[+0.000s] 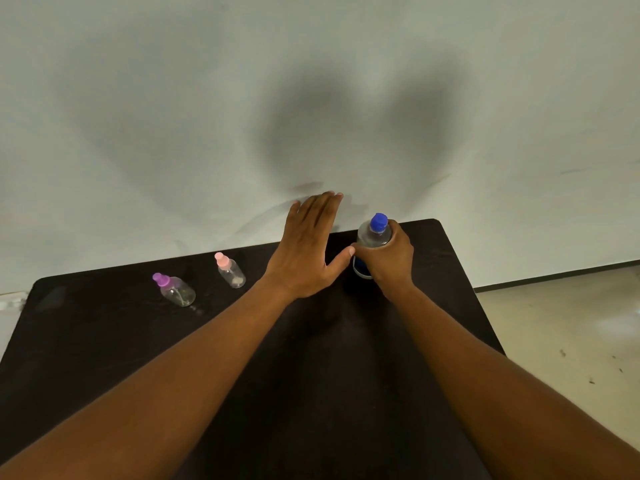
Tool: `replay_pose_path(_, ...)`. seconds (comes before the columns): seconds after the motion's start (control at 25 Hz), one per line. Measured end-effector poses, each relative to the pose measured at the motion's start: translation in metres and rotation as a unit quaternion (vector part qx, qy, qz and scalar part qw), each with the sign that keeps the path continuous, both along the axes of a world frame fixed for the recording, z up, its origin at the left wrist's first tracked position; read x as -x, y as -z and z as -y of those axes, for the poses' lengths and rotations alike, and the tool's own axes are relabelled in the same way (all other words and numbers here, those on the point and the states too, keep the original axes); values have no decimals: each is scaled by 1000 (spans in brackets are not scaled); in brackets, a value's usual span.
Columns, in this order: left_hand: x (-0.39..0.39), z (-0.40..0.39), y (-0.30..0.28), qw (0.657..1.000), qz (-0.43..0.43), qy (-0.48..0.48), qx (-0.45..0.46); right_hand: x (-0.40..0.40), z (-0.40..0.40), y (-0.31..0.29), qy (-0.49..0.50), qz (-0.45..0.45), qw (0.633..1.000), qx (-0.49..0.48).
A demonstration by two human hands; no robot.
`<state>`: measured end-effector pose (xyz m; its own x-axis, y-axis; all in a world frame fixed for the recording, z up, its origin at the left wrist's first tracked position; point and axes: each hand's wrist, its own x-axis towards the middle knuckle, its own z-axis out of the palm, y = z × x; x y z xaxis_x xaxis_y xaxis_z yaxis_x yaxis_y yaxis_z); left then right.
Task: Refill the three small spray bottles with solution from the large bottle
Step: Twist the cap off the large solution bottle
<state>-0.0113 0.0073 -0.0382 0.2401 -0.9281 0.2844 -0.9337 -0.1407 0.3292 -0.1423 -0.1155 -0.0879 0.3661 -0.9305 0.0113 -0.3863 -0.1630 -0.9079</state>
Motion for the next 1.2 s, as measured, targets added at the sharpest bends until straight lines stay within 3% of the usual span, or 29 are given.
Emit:
replay_pose_path(0.92,75,-106,58,983,115,20,143,87,-107,28,-38,99,990,93)
replay_pose_path(1.2,127,-175,38,975,117,25,186,149,-162,18,-36,93,989,111)
